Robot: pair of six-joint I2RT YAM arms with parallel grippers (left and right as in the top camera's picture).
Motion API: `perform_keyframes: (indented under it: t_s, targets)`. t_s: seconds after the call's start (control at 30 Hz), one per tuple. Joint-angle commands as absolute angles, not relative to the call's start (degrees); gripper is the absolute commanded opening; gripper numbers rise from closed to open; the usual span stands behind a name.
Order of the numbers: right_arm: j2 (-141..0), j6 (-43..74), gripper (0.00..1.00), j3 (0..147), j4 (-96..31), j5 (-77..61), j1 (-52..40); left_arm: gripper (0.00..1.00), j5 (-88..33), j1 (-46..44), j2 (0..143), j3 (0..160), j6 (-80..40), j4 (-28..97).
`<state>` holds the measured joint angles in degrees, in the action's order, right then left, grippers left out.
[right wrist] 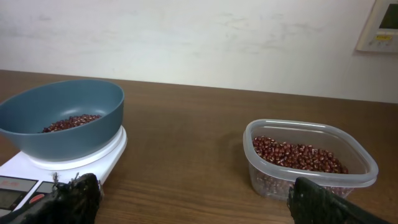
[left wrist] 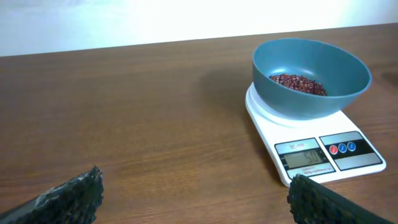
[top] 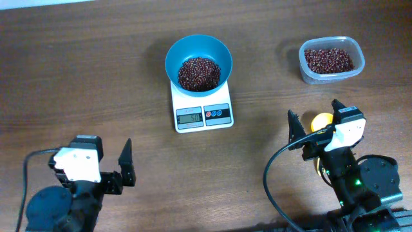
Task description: Scoop item into bowl and weigh 50g on scale
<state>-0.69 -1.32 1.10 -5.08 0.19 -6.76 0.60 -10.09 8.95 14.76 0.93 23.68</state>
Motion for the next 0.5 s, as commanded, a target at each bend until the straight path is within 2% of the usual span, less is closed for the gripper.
perform_keyframes:
  t_s: [0.0,0.47]
  targets:
    - [-0.2,-1.3,0.99,0.5,-5.1,0.5,-7.1,0.99,-0.7,-9.5,3.4,11.1,1.8,21.4]
    - [-0.2,-1.3,0.99,0.5,-5.1,0.5,-7.1,0.99,2.6,-7.6,0.3,0.5,0.7,2.1]
